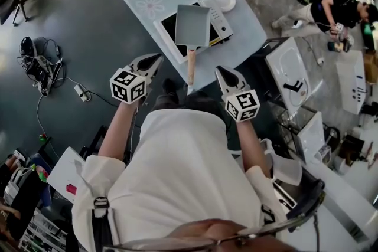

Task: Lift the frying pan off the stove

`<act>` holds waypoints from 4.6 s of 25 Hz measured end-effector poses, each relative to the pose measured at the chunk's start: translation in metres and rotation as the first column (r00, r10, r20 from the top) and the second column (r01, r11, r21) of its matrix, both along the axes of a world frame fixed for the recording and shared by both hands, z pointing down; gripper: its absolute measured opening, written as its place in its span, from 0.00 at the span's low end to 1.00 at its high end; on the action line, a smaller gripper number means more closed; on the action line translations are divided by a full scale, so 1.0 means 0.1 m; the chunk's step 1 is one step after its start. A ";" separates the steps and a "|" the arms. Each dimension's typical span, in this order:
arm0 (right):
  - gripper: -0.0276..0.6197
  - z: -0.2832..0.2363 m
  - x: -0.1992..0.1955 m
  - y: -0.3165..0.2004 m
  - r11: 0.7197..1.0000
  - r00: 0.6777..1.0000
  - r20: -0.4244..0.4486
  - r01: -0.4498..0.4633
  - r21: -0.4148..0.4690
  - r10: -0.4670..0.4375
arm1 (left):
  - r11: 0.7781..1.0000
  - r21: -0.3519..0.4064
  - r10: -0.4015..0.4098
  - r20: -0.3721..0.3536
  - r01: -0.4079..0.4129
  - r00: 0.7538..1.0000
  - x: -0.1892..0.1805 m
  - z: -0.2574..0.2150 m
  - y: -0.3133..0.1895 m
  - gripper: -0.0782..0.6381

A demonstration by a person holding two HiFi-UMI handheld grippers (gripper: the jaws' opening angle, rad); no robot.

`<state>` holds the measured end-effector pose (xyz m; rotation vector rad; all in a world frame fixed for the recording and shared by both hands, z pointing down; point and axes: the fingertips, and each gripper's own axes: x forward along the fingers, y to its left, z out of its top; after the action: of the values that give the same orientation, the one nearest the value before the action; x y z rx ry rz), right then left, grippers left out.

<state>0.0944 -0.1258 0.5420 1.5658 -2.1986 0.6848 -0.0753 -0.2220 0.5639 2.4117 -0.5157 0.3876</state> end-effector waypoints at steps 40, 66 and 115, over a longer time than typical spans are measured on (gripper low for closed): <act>0.33 1.76 -0.46 0.09 0.856 0.842 0.538 0.312 -0.412 -0.048 | 0.858 -0.513 0.053 0.046 -0.022 0.998 1.01 1.69 0.50 0.42; 0.40 1.94 -1.00 0.04 0.737 0.691 0.711 0.549 -0.394 -0.134 | 0.679 -0.702 0.173 -0.132 -0.215 0.976 1.54 1.91 0.62 0.49; 0.31 1.26 -1.15 0.42 0.750 0.612 0.771 0.590 -0.298 -0.175 | 0.641 -0.675 0.205 -0.307 -0.365 0.929 1.57 1.14 1.06 0.33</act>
<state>-0.0205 -0.0838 0.6680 0.4802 -2.3851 1.7821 0.0817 -0.1158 0.6780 1.7011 0.1339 0.3799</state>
